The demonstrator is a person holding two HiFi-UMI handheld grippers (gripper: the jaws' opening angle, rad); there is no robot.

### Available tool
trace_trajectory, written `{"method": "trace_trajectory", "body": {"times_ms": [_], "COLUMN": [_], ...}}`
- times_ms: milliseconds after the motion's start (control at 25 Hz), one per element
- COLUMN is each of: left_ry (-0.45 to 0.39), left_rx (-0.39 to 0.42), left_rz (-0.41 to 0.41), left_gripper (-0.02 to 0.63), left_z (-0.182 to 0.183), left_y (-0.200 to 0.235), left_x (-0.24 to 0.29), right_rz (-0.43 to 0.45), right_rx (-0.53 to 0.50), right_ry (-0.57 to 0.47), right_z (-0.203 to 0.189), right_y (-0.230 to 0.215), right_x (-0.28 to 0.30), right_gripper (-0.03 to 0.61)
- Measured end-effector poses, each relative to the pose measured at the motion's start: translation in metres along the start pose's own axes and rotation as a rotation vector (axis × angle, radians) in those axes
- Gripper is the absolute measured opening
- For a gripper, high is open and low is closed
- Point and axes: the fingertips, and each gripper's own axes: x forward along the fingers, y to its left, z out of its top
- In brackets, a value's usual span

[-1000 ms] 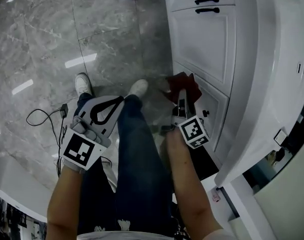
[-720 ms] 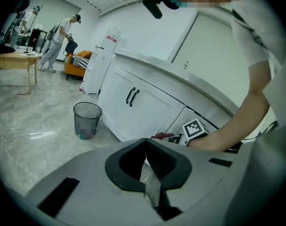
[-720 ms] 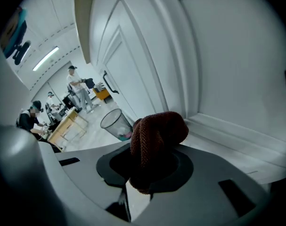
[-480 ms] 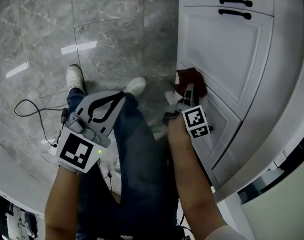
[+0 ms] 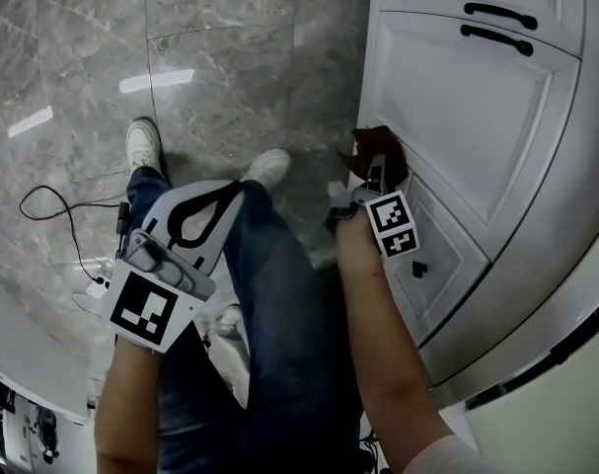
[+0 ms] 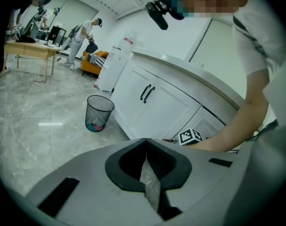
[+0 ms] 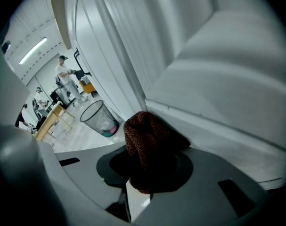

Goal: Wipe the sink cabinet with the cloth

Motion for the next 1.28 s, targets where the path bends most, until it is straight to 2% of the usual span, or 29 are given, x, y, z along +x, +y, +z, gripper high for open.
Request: {"method": "trace_trajectory", "body": {"times_ms": [360, 720, 960, 1080, 1280], "left_ry": [0.01, 0.028, 0.05, 0.06, 0.08], "left_rx": [0.002, 0.039, 0.058, 0.041, 0.078], "left_rz": [0.05, 0.07, 0.056, 0.053, 0.022], "left_gripper": [0.011, 0.011, 0.011, 0.011, 0.011], "left_z": [-0.018, -0.034, -0.04, -0.037, -0.033], "left_y": [0.013, 0.017, 0.009, 0.003, -0.011], "left_x": [-0.019, -0.021, -0.015, -0.012, -0.007], "right_rz": [-0.02, 0.004, 0.027, 0.04, -0.015], "right_rx": [-0.003, -0.02, -0.031, -0.048, 0.013], "right_ry": [0.029, 0.044, 0.1, 0.131, 0.113], "right_z": [-0.033, -0.061, -0.079, -0.082, -0.078], "right_y": [-0.013, -0.026, -0.04, -0.047, -0.063], "right_x": [0.053, 0.087, 0.09, 0.083, 0.063], "right_gripper": [0.081, 0.081, 0.08, 0.078, 0.078]}}
